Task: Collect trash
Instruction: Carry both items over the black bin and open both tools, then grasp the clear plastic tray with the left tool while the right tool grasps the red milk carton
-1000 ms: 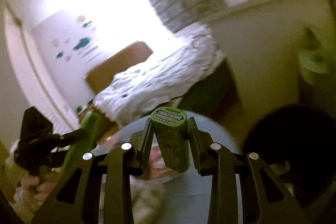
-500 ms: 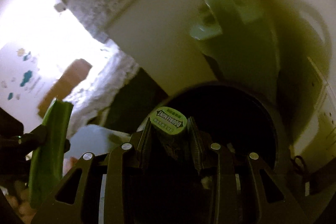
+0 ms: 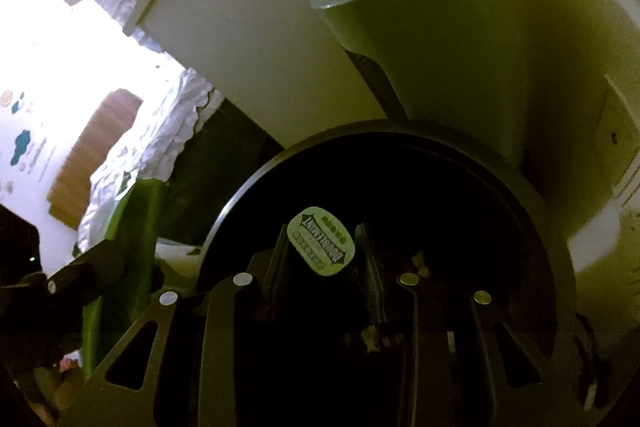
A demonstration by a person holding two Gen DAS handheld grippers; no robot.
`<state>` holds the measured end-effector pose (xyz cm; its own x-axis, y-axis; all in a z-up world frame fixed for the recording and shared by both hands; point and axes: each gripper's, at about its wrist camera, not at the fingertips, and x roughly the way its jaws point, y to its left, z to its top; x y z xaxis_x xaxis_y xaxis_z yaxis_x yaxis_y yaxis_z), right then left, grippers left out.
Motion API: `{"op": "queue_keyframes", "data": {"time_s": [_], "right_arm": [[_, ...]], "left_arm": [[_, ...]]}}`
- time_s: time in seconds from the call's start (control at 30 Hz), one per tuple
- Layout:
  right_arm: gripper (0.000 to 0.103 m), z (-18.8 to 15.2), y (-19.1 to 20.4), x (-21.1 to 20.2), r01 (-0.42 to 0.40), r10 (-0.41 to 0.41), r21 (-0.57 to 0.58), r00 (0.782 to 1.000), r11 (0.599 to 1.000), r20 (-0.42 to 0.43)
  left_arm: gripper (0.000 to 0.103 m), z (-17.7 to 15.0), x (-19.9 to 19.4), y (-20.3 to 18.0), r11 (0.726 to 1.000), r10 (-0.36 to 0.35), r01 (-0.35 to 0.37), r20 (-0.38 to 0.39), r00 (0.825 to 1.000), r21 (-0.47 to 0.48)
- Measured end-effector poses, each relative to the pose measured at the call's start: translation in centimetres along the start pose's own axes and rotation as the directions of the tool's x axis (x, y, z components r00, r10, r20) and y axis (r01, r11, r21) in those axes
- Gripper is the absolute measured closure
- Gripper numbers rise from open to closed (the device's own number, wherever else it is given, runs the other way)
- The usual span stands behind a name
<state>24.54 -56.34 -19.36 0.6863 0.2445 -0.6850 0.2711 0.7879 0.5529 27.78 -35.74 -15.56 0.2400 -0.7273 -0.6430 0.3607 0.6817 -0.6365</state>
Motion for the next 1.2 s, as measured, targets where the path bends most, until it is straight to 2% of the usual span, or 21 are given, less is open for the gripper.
{"op": "queue_keyframes", "data": {"time_s": [0.13,0.27,0.4,0.73,1.0,1.17,1.2], "right_arm": [[0.071,0.5,0.7,1.0,-0.025,0.025,0.007,1.0,1.0,-0.01],[0.07,0.8,1.0,1.1,-0.06,0.06,0.032,0.998,0.998,-0.018],[0.049,0.9,1.1,0.4,-0.072,0.071,0.04,0.997,0.997,0.024],[0.047,0.7,0.6,-0.5,-0.087,0.082,0.073,0.993,0.994,0.08],[0.047,-0.9,2.0,-2.8,-0.109,0.111,-0.022,0.985,0.994,0.129],[0.047,-3.2,5.2,-5.0,-0.127,0.15,-0.146,0.976,0.981,0.159],[0.043,-3.7,6.0,-5.4,-0.133,0.162,-0.172,0.972,0.976,0.167]], "left_arm": [[0.057,0.3,0.2,0.1,1.0,0.0,0.0,-0.002,1.0,-0.001],[0.048,0.6,0.3,0.0,1.0,0.009,-0.009,-0.001,1.0,0.001],[0.035,0.6,0.1,0.2,1.0,0.016,-0.016,0.005,1.0,-0.008],[0.034,-0.8,-2.8,0.1,1.0,0.009,-0.008,0.031,0.999,-0.015],[0.031,-4.3,-10.2,-1.3,0.999,0.006,-0.011,0.12,0.993,0.041],[0.03,-6.6,-17.3,-0.9,0.996,0.046,-0.06,0.217,0.975,0.061],[0.03,-6.9,-18.7,-0.6,0.996,0.053,-0.069,0.236,0.97,0.058]]}}
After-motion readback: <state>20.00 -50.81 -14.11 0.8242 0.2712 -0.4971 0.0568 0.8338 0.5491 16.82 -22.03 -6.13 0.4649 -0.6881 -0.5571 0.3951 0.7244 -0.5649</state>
